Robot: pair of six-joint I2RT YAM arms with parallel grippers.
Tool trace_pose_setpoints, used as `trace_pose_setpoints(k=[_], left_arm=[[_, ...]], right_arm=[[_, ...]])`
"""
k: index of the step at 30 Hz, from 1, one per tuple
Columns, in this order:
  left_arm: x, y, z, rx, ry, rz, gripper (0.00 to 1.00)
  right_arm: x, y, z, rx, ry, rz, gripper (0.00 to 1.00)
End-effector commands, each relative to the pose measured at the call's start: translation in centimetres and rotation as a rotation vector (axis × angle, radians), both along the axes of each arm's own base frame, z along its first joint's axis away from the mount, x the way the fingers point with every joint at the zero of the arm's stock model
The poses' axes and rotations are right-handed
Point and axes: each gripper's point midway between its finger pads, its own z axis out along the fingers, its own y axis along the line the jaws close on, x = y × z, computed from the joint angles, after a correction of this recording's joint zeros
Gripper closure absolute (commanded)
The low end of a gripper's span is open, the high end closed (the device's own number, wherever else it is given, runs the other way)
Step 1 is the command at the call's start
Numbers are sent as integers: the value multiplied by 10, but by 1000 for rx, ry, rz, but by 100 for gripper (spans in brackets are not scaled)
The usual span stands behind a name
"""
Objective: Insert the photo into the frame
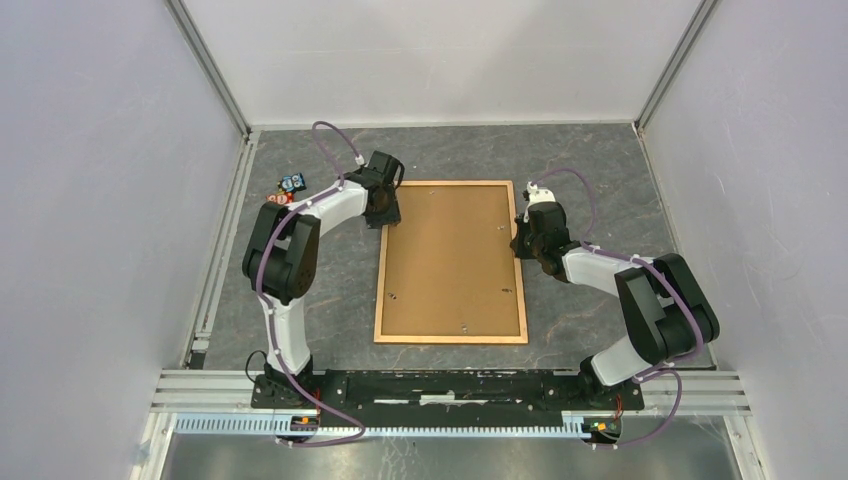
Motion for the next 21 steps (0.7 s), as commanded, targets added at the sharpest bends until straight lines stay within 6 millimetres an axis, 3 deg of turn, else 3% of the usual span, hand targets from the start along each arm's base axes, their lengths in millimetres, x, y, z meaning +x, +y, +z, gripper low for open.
trace_pose_setpoints(k=[1, 6, 9, 13, 17, 19, 21], left_arm=[[11, 5, -2, 47, 7, 29, 57], [12, 9, 2, 63, -3, 44, 69], [8, 13, 3, 72, -3, 35, 67], [13, 19, 1, 64, -15, 51, 72], [18, 4, 12, -22, -45, 19, 72], [9, -1, 24, -54, -53, 14, 63], [-12, 4, 37, -46, -46, 44, 38]], right_arm=[[-7, 8, -10, -8, 38, 73, 100], [-6, 8, -9, -8, 35, 72, 100], [-6, 8, -9, -9, 37, 72, 100], [-6, 9, -9, 0, 35, 65, 100], [-8, 9, -14, 7, 45, 60, 100], [-7, 8, -13, 6, 41, 46, 100], [-8, 5, -12, 5, 34, 29, 100]])
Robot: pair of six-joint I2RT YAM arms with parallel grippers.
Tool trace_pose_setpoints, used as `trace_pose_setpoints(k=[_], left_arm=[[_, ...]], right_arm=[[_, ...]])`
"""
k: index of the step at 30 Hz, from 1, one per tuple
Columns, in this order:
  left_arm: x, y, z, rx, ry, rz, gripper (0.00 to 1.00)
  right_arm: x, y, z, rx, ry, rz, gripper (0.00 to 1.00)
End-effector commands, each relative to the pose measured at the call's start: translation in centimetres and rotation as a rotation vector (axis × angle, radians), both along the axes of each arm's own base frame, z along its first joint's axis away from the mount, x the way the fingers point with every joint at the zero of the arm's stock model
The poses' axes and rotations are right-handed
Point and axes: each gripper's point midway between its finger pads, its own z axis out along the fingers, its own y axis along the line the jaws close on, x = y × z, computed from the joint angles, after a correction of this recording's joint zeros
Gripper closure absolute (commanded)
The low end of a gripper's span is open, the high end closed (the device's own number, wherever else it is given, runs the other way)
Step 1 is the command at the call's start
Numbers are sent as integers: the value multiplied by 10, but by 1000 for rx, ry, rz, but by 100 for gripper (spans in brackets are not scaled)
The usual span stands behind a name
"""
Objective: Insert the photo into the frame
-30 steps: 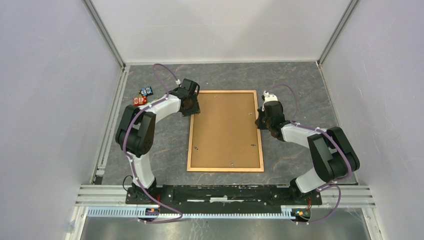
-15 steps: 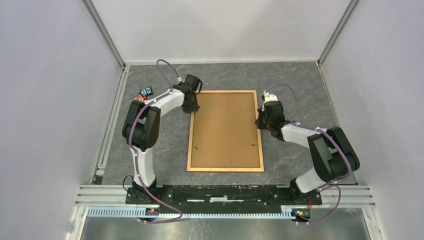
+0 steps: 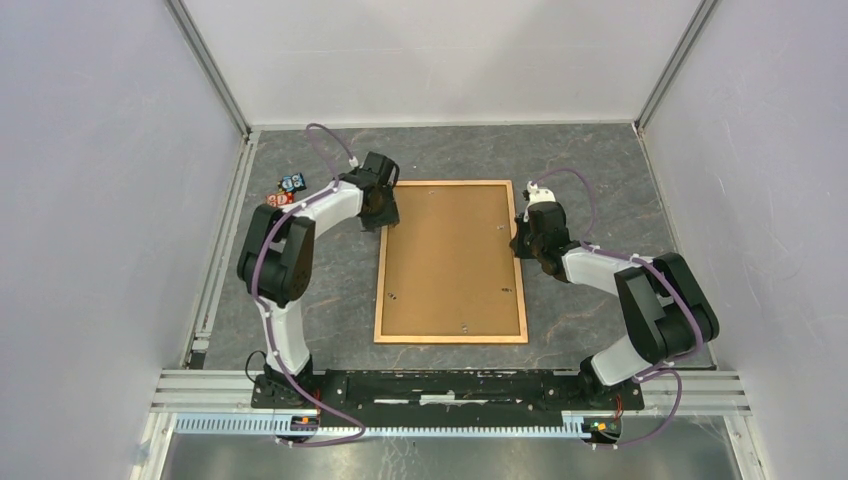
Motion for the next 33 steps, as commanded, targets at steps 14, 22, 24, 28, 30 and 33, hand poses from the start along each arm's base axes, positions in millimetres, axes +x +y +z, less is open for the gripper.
trace_pose_setpoints(k=[14, 22, 24, 28, 30, 33], left_arm=[[-203, -7, 23, -190, 187, 161, 12], [-194, -13, 8, -165, 208, 190, 15], [-195, -15, 3, -162, 227, 198, 18], [-195, -13, -6, -133, 243, 210, 24], [-196, -12, -10, -117, 251, 212, 25], [-198, -11, -14, -91, 270, 207, 29]], right_arm=[[-10, 4, -8, 13, 2, 30, 100], [-12, 6, -6, 24, -13, 46, 100], [-11, 7, -6, 25, -13, 51, 100], [-11, 8, -6, 26, -12, 57, 100], [-11, 8, -6, 28, -14, 58, 100], [-12, 8, -6, 29, -14, 61, 100]])
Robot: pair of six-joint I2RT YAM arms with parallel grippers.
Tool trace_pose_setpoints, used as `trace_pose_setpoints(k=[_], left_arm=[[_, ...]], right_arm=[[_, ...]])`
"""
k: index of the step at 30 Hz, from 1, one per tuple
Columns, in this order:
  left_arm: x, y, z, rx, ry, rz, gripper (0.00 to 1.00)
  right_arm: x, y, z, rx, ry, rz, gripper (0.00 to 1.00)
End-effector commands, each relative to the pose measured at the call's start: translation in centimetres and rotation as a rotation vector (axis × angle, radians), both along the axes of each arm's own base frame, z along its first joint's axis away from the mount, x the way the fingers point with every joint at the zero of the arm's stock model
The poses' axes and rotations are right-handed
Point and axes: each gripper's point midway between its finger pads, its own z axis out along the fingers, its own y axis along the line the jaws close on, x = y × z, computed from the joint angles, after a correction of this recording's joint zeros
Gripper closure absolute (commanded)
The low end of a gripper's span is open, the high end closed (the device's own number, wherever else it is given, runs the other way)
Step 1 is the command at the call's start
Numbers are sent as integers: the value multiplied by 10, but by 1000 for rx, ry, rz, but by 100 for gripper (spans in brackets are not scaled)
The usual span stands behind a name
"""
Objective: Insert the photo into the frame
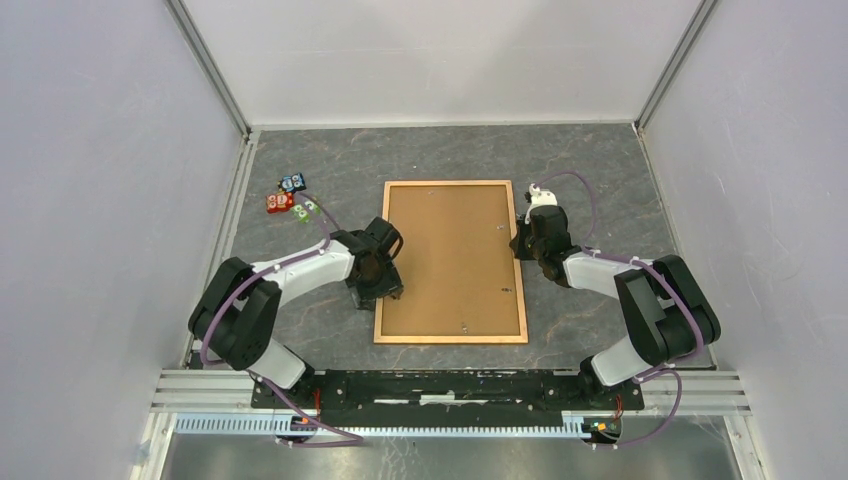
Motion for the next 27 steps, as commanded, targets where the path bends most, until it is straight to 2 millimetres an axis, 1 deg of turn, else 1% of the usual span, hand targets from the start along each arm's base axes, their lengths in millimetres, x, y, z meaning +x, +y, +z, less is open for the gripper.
trace_pose_setpoints(k=[1, 2, 4, 8, 10, 14, 17, 21, 22, 24, 27], left_arm=[[8, -2, -4, 37, -3, 24, 30], [8, 0, -4, 49, 0, 19, 31], [5, 4, -5, 77, 13, 2, 37], [-3, 20, -3, 141, 26, -18, 55], [-5, 22, -2, 139, 20, -31, 60], [0, 22, -4, 156, 13, -38, 71], [7, 23, -7, 175, 0, -34, 75], [18, 31, -6, 219, -57, -1, 78], [21, 33, -6, 230, -79, 6, 77], [30, 35, -7, 233, -140, 19, 70], [39, 21, -12, 145, -204, 32, 67]], right_arm=[[-12, 7, -7, 2, 27, 66, 100], [-12, 7, -7, 2, 28, 64, 100], [-12, 7, -6, 5, 27, 66, 100], [-12, 8, -6, 5, 24, 68, 100], [-12, 8, -5, 6, 23, 68, 100], [-12, 8, -5, 7, 23, 69, 100], [-12, 8, -5, 6, 19, 70, 100], [-13, 8, -4, 9, 16, 71, 100], [-13, 8, -4, 9, 15, 72, 100], [-13, 8, -4, 8, 14, 73, 100], [-13, 9, -3, 11, 12, 76, 100]])
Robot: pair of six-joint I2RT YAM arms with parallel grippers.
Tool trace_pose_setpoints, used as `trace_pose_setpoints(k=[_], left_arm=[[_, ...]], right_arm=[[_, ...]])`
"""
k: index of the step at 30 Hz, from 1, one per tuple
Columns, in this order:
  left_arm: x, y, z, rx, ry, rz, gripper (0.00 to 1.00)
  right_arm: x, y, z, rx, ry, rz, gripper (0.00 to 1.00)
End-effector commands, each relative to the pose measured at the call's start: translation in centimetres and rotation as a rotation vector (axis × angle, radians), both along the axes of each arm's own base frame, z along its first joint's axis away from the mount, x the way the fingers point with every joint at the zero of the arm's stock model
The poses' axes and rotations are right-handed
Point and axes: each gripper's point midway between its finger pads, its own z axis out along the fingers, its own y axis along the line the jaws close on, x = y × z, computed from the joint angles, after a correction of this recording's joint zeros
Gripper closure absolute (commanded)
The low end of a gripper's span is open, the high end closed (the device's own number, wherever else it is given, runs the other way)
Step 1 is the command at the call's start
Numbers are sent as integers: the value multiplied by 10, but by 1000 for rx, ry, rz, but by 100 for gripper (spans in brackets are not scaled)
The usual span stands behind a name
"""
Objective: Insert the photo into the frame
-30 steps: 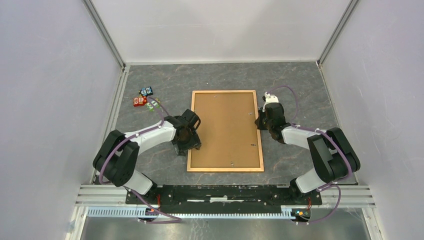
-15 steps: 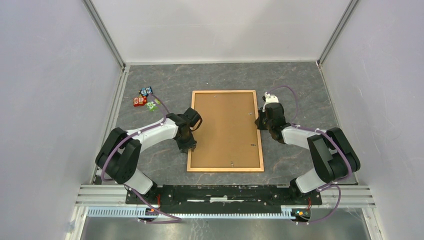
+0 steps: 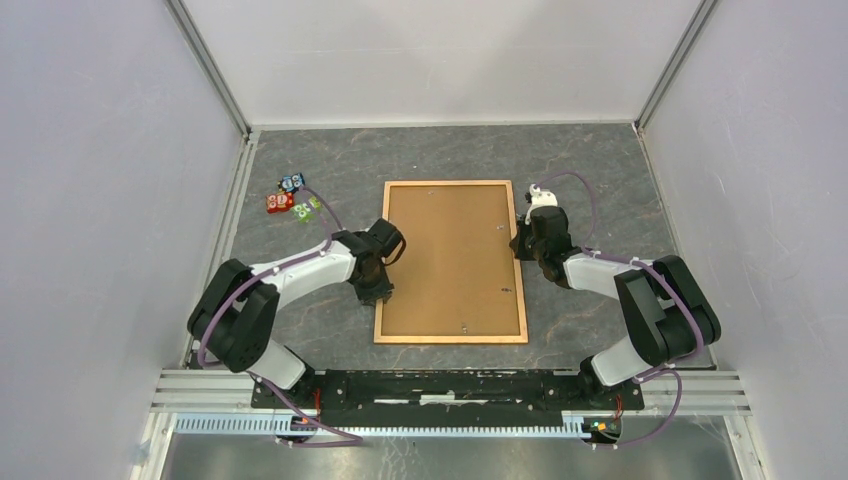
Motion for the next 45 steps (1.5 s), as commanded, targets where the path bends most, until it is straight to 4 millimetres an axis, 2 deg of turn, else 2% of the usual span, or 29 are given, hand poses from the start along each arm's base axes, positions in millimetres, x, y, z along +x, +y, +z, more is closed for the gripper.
trace_pose_setpoints(k=[1, 5, 8, 11, 15, 17, 21, 27, 28, 29, 31, 33, 35, 36, 39, 40, 42, 44, 45], left_arm=[[39, 8, -13, 22, -210, 72, 66], [39, 11, -11, 24, -225, 112, 56], [37, 14, -13, 46, -208, 117, 57], [38, 14, -14, 55, -200, 110, 63], [43, 21, -13, 65, -213, 103, 76], [51, 22, -10, 64, -233, 87, 80], [78, 18, 3, 59, -284, 48, 96], [131, 12, 9, 35, -282, 5, 96], [140, 10, 15, 46, -290, -7, 91], [146, 11, 21, 66, -300, -21, 81], [153, 18, 41, 105, -353, -22, 47], [151, 36, 61, 171, -404, -11, 25], [141, 48, 77, 205, -425, -16, 17], [132, 53, 82, 204, -429, -20, 13], [103, 64, 96, 183, -425, -3, 1], [92, 64, 103, 148, -430, 6, 0], [68, 63, 107, 82, -408, 17, 0], [45, 57, 104, 3, -375, 42, 0], [33, 52, 99, -36, -360, 43, 0]], right_arm=[[-13, 8, -4, 7, 22, 75, 100], [-13, 9, -3, 9, 19, 78, 100], [-13, 9, -3, 9, 20, 80, 100], [-13, 9, -3, 10, 19, 82, 100], [-14, 9, -3, 10, 20, 80, 100], [-14, 7, -4, 8, 23, 68, 100], [-21, 2, -2, 31, 21, 26, 100], [-43, 8, -5, 104, 17, -6, 100], [-49, 12, -7, 118, 25, 4, 100], [-55, 17, -10, 130, 39, 15, 100], [-69, 21, -14, 139, 53, 34, 97], [-79, 20, -10, 144, 34, 49, 73], [-77, 12, 1, 96, 9, 49, 52], [-73, 7, 10, 60, -7, 40, 46], [-56, -10, 50, -56, -96, 16, 23], [-50, -12, 65, -72, -138, 14, 15], [-35, -10, 88, -97, -207, 29, 5], [-18, -4, 106, -126, -251, 54, 2], [-9, 0, 108, -140, -250, 60, 2]])
